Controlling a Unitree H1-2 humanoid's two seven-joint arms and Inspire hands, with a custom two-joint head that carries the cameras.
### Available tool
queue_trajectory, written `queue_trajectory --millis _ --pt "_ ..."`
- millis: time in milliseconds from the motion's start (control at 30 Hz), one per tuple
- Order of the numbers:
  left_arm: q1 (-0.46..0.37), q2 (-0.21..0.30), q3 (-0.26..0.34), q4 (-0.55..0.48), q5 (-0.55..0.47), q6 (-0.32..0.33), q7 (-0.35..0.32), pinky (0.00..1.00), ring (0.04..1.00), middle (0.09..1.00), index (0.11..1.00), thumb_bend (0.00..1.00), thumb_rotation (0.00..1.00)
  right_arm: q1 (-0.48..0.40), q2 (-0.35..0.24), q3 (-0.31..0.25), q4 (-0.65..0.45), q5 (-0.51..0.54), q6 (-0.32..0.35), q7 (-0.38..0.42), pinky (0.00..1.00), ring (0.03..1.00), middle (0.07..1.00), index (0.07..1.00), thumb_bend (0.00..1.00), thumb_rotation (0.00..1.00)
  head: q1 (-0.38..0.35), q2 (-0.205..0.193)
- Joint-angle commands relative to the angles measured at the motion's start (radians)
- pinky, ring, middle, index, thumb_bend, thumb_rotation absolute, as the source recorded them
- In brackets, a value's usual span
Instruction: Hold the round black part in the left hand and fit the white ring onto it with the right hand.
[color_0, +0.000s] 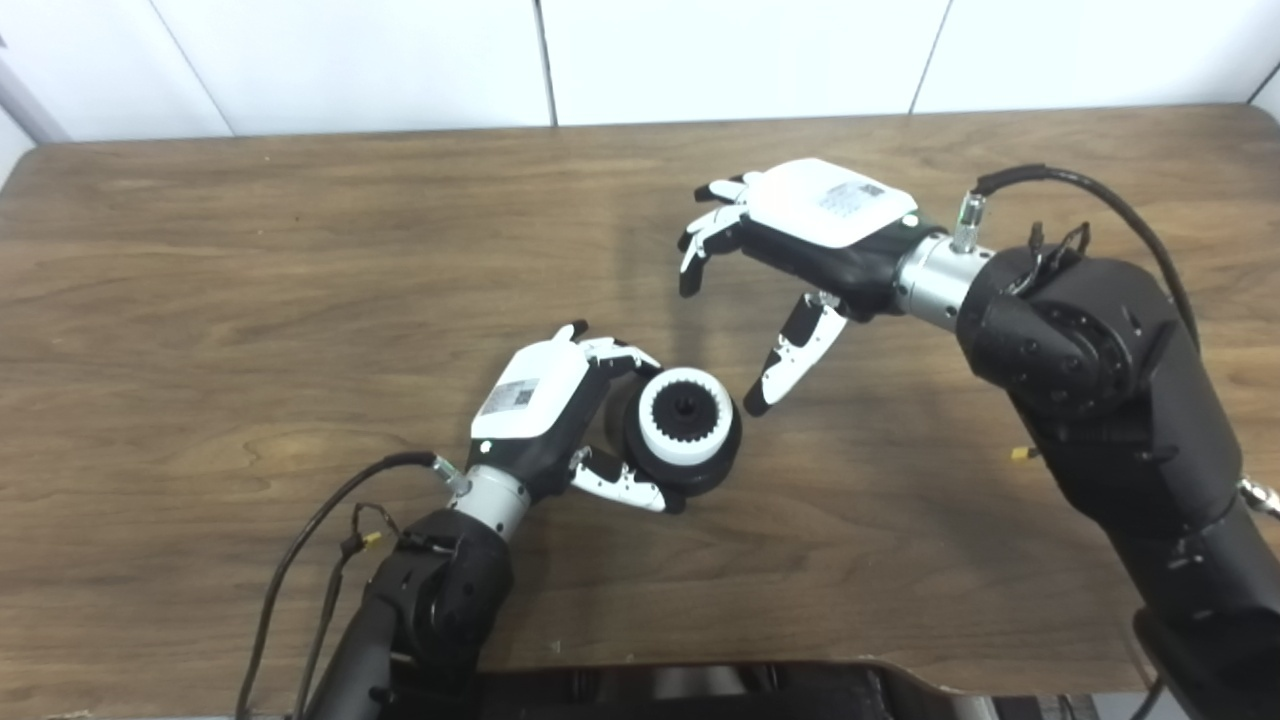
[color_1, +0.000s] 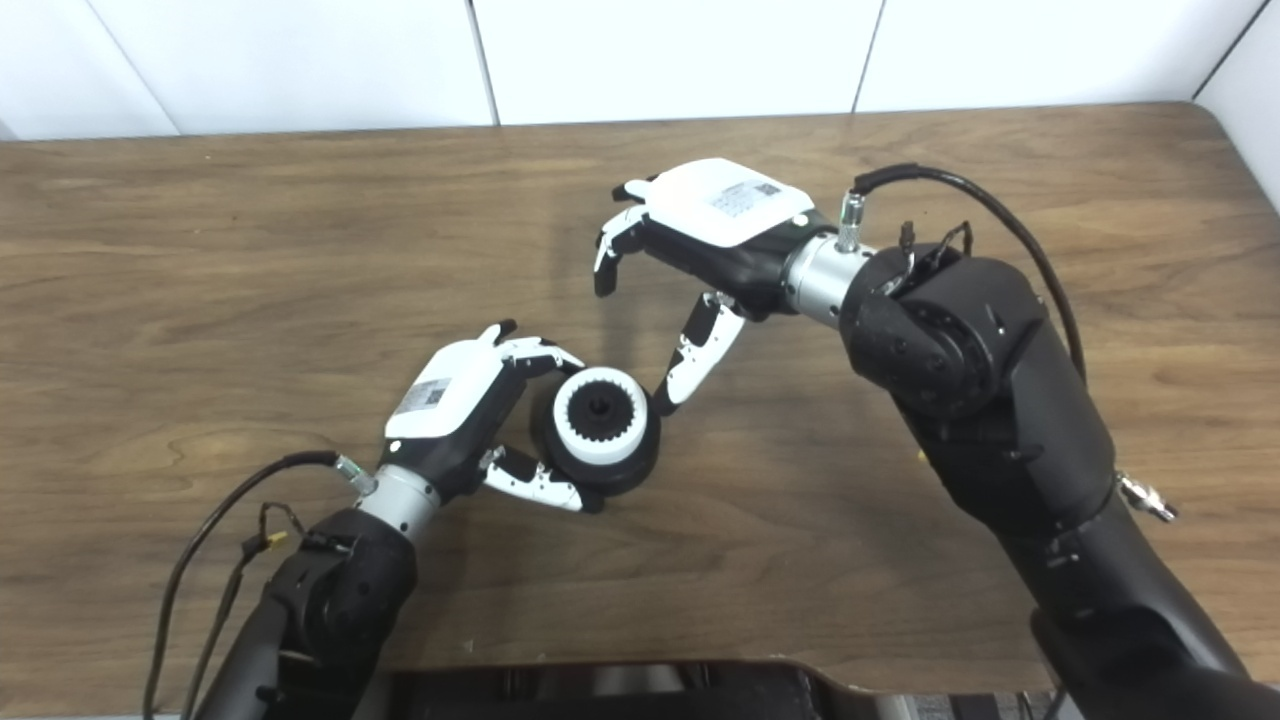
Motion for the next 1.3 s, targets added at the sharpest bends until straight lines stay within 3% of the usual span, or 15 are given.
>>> queue_trajectory --millis 0,100,300,733,1267 --pt "-0.014 0.008 -0.007 -0.005 0.025 0.025 -0.038 1.0 0.862 0.782 0.571 0.74 0.2 -0.036 -0.005 -0.02 -0.027 -0.004 0.009 -0.016 0.98 0.975 0.844 0.674 1.0 0.32 -0.002 0.001" --pt "-0.019 0.011 -0.01 -0.011 0.038 0.04 -0.058 1.0 0.87 0.789 0.648 0.91 0.3 -0.035 -0.005 -0.02 -0.02 -0.003 0.0 -0.026 0.98 0.971 0.84 0.671 1.0 0.32 -0.008 0.001" --pt "-0.019 0.007 -0.008 -0.018 0.052 0.048 -0.073 1.0 0.875 0.813 0.688 0.99 0.35 -0.037 -0.002 -0.022 -0.016 -0.002 0.007 -0.026 0.98 0.974 0.841 0.672 1.0 0.31 -0.009 0.002" --pt "-0.022 0.004 0.008 -0.023 0.041 0.051 -0.091 1.0 0.908 0.862 0.722 1.0 0.38 -0.037 0.006 -0.021 -0.008 -0.012 0.017 -0.02 0.98 0.972 0.839 0.678 1.0 0.33 -0.011 -0.005" --pt "-0.06 0.064 0.034 -0.093 0.019 0.095 -0.262 1.0 0.895 0.877 0.851 1.0 0.37 -0.036 0.005 -0.025 0.005 -0.011 0.012 -0.039 0.97 0.969 0.841 0.677 1.0 0.32 -0.001 -0.03"
